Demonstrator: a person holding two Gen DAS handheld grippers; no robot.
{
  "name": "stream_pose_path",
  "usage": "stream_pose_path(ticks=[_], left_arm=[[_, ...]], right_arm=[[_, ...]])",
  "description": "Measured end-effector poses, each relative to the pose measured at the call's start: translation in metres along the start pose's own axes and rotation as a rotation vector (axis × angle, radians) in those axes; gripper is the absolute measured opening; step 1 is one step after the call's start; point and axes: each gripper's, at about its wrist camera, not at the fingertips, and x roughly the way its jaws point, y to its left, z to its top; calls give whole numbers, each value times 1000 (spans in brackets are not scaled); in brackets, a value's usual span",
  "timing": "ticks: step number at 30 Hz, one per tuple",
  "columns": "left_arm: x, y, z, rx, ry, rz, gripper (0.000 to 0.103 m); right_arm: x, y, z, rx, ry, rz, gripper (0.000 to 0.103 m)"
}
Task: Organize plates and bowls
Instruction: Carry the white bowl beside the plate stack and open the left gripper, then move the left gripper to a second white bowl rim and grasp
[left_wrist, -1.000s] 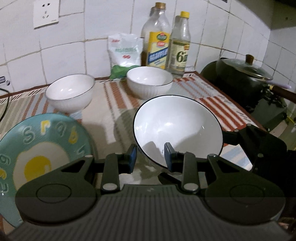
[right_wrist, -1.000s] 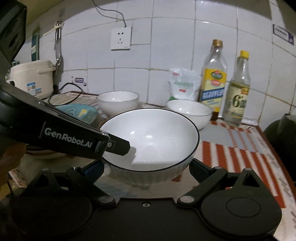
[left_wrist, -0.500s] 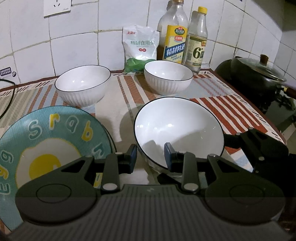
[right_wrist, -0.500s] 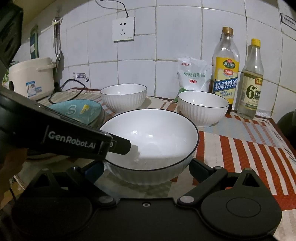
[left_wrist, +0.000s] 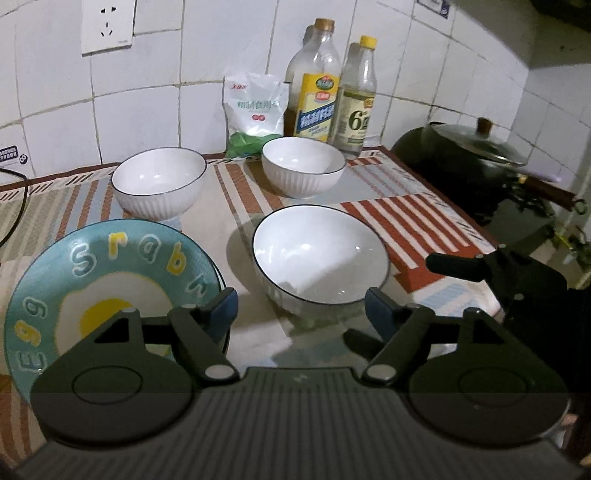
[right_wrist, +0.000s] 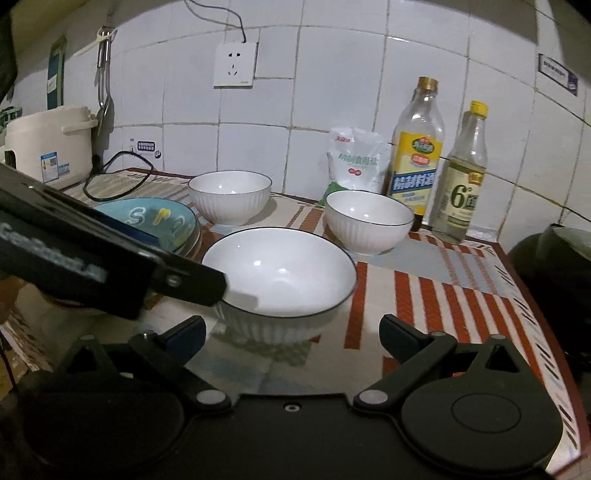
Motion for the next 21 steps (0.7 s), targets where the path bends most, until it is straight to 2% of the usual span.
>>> stream_pose_path(ticks=[7,12,16,21], left_arm=[[-33,-1,9,58,-23,-25,83],[-47,-1,18,96,-43,-32,88],[-50,1,32,126,-79,-20,88],[-36,10,53,92,-138,-35,89]], right_arm=[[-31,-10,6,25,-7,15,102],[-52,-20,14,30,-45,28,102],[-60,-38,25,69,-102,72,102],[-51,-61,38,137,-145,120,101]])
